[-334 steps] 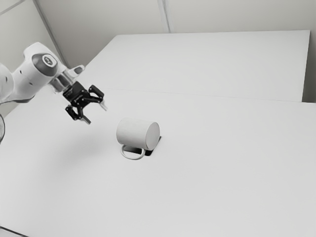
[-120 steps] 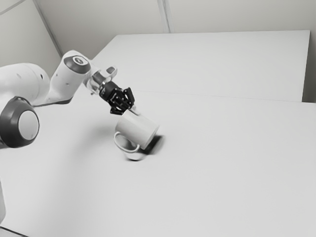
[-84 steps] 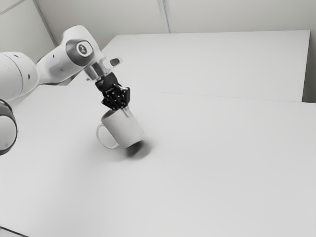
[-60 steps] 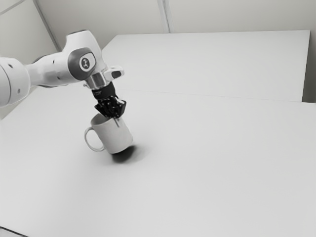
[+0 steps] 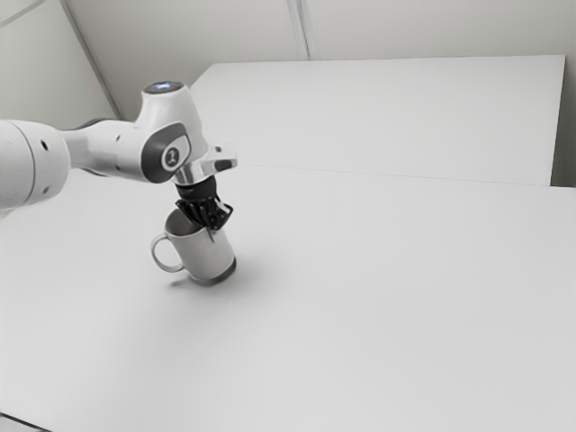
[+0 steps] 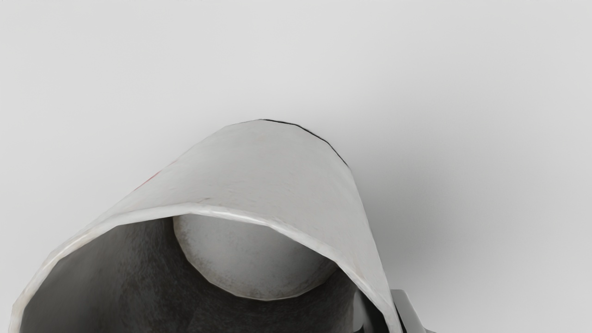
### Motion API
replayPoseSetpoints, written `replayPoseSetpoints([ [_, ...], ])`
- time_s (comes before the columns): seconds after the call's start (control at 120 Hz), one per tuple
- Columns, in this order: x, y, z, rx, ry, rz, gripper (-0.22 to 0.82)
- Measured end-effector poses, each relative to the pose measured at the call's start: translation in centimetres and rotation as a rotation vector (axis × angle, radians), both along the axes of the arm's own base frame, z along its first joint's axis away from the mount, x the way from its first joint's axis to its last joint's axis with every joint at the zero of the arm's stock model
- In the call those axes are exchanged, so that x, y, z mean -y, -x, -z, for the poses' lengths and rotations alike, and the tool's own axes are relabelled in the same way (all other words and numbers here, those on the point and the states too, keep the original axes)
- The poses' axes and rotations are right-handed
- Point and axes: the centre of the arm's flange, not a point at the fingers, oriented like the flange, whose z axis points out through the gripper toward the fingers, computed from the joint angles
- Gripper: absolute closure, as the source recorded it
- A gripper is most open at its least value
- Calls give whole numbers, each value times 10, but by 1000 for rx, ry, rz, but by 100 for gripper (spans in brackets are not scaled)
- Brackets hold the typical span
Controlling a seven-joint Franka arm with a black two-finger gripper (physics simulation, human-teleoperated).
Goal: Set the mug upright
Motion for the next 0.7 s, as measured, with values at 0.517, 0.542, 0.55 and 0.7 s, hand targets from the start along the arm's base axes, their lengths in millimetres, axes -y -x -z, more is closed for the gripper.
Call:
replayPoseSetpoints([
  [0.517, 3, -7, -75, 136, 0, -3, 8],
  [0.542, 2, -9, -83, 147, 0, -5, 7],
  [0.55, 2, -10, -85, 150, -1, -5, 7],
  [0.7, 1, -19, -130, 195, -26, 3, 3],
])
